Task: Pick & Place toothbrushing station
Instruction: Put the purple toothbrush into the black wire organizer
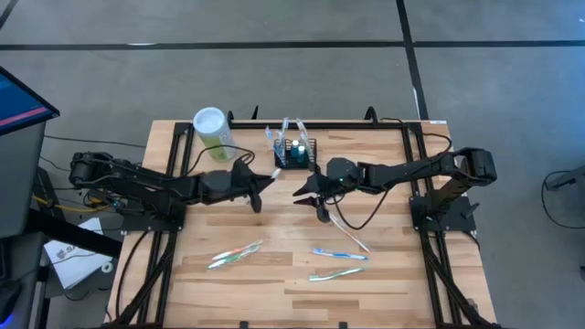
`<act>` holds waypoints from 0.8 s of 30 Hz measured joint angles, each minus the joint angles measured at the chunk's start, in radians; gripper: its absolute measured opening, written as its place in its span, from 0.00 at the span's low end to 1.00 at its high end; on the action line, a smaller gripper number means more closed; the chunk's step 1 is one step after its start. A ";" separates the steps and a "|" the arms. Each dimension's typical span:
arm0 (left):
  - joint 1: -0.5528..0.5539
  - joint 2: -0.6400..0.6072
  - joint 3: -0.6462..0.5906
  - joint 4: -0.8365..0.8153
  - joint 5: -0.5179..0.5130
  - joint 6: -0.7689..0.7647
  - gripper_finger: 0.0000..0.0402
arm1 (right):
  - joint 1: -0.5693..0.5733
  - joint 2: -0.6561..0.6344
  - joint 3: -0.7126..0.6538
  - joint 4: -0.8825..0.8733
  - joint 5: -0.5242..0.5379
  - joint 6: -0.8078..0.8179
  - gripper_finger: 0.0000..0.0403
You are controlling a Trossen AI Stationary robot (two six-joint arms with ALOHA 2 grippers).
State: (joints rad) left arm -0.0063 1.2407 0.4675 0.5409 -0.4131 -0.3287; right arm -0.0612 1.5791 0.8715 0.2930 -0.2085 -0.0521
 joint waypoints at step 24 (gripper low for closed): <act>-0.001 0.005 0.002 0.486 0.207 0.220 0.03 | -0.027 0.000 0.000 0.361 0.000 0.045 0.26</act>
State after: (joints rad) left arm -0.0071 1.2455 0.4690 1.0269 -0.2063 -0.1090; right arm -0.0884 1.5791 0.8715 0.6540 -0.2082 -0.0068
